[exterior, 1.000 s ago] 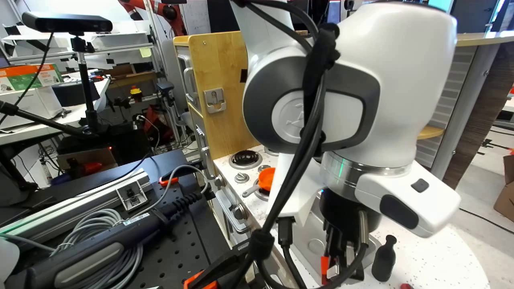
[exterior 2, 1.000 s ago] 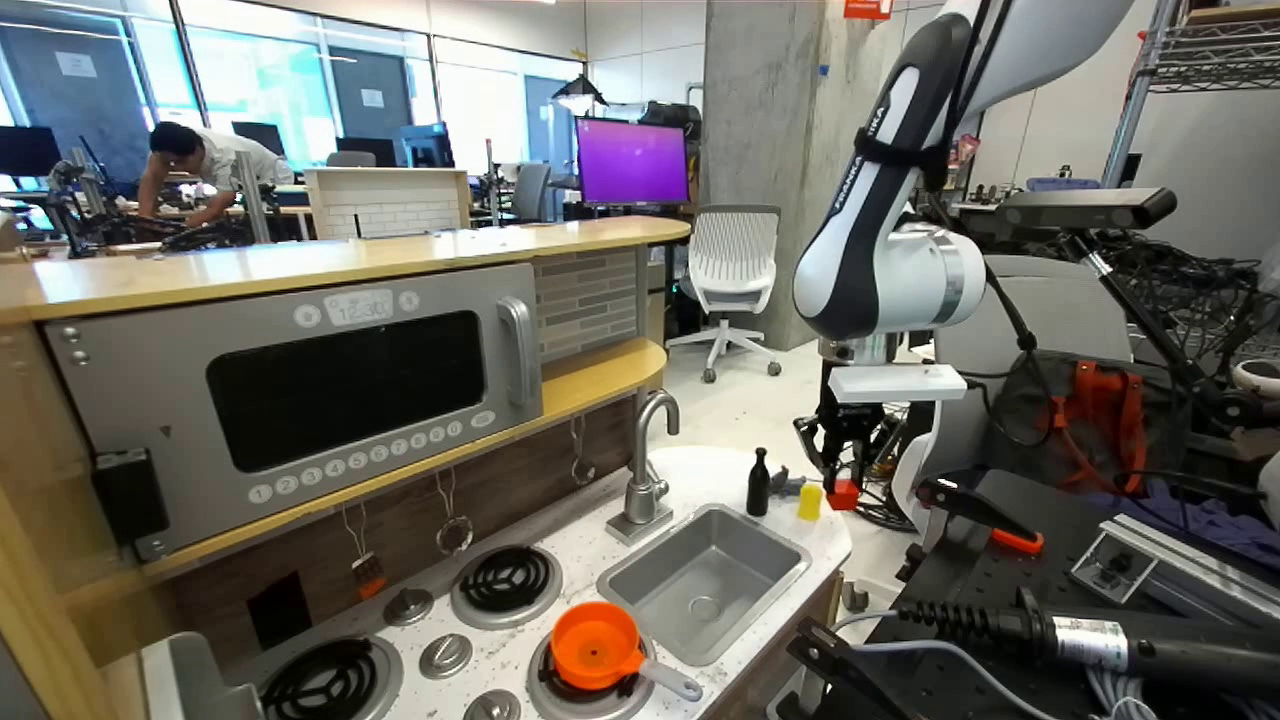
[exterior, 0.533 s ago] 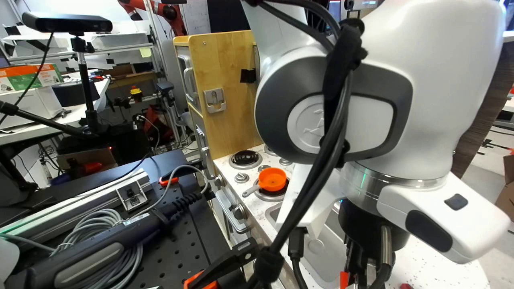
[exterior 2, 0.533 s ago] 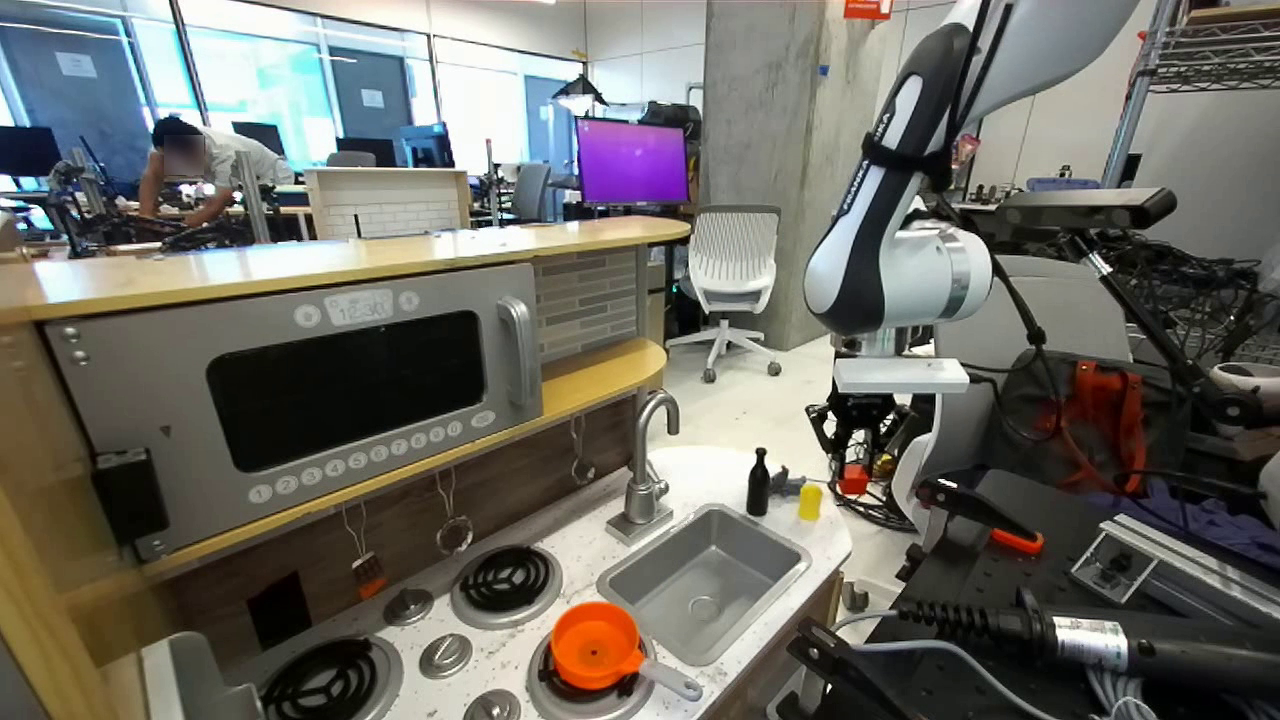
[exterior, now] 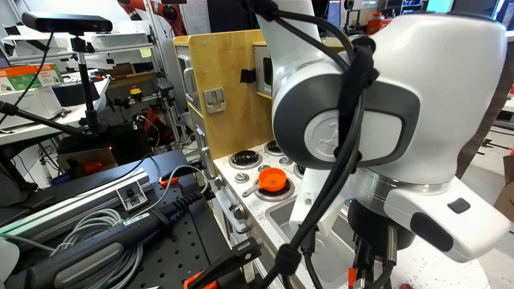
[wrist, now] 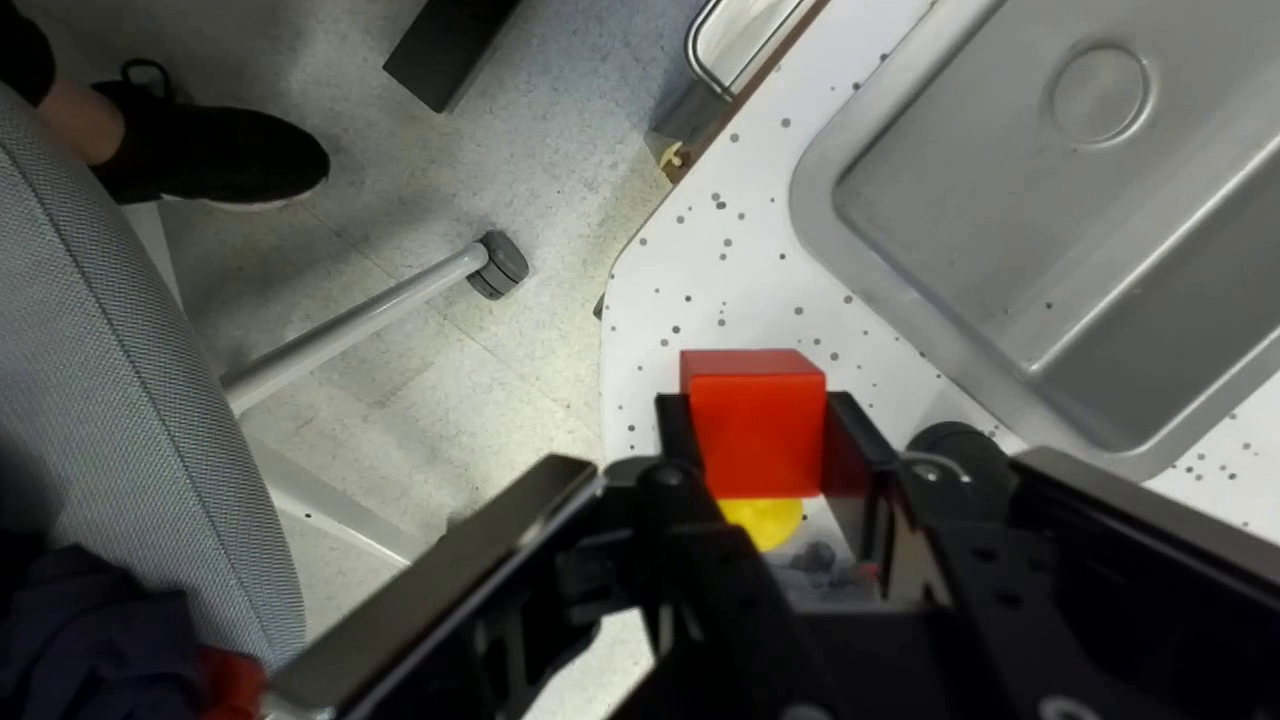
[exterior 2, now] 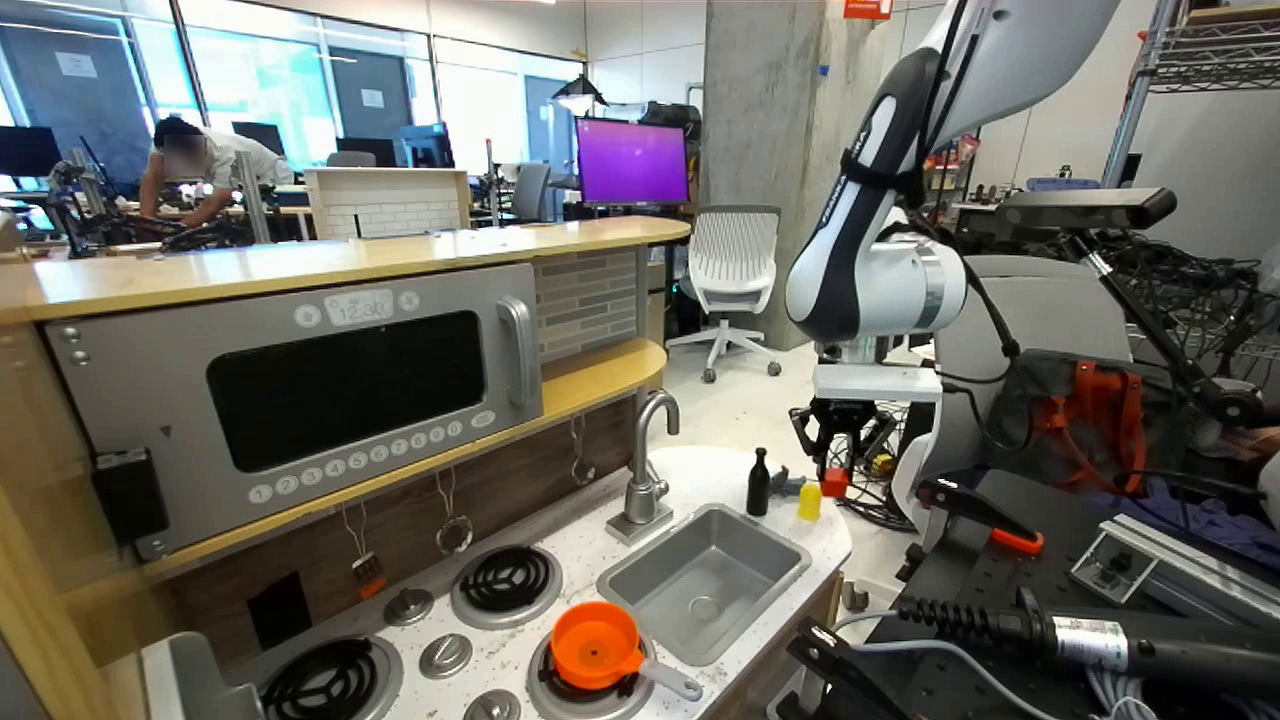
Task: Remove the orange block from the orange pan and place it on the right side of the counter
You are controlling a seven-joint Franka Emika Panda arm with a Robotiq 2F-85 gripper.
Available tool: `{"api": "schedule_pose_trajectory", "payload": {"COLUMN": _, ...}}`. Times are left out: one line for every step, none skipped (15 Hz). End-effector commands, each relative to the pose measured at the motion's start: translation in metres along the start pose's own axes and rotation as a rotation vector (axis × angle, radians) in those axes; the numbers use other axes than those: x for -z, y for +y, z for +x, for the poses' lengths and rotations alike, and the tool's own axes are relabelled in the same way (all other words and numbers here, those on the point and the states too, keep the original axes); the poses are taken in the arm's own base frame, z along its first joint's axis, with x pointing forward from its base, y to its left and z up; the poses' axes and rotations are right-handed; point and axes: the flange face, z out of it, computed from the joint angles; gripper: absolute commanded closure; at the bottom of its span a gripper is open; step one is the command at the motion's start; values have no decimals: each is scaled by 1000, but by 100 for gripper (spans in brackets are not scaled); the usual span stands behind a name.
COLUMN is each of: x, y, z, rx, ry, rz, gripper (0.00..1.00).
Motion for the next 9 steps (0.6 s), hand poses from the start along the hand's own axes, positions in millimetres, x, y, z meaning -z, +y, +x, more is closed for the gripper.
{"api": "schedule_pose_trajectory", "payload": {"x": -17, "y": -1, "z": 17, "rx": -44, "ry": -13, "rz": 16, "gripper": 91}}
{"api": "schedule_pose_trajectory", "payload": {"x": -21, "y": -1, "z": 19, "rx": -48, "ry": -11, "rz": 16, "gripper": 91}}
{"api": "schedule_pose_trajectory", "payload": {"x": -25, "y": 0, "z": 21, "rx": -52, "ry": -11, "rz": 18, "gripper": 91}}
{"api": "schedule_pose_trajectory", "payload": {"x": -28, "y": 0, "z": 24, "rx": -55, "ry": -8, "rz": 20, "gripper": 91}}
{"api": "schedule_pose_trajectory", "payload": {"x": -31, "y": 1, "z": 26, "rx": -58, "ry": -6, "rz": 21, "gripper": 91}}
{"api": "schedule_pose_trajectory", "payload": {"x": -34, "y": 2, "z": 28, "rx": -64, "ry": -3, "rz": 24, "gripper": 91}}
{"api": "schedule_pose_trajectory", "payload": {"x": -36, "y": 3, "z": 30, "rx": -74, "ry": 0, "rz": 25, "gripper": 91}}
{"api": "schedule_pose_trajectory", "payload": {"x": -38, "y": 4, "z": 31, "rx": -81, "ry": 11, "rz": 26, "gripper": 91}}
{"api": "schedule_pose_trajectory", "payload": {"x": -39, "y": 4, "z": 32, "rx": -86, "ry": 19, "rz": 22, "gripper": 91}}
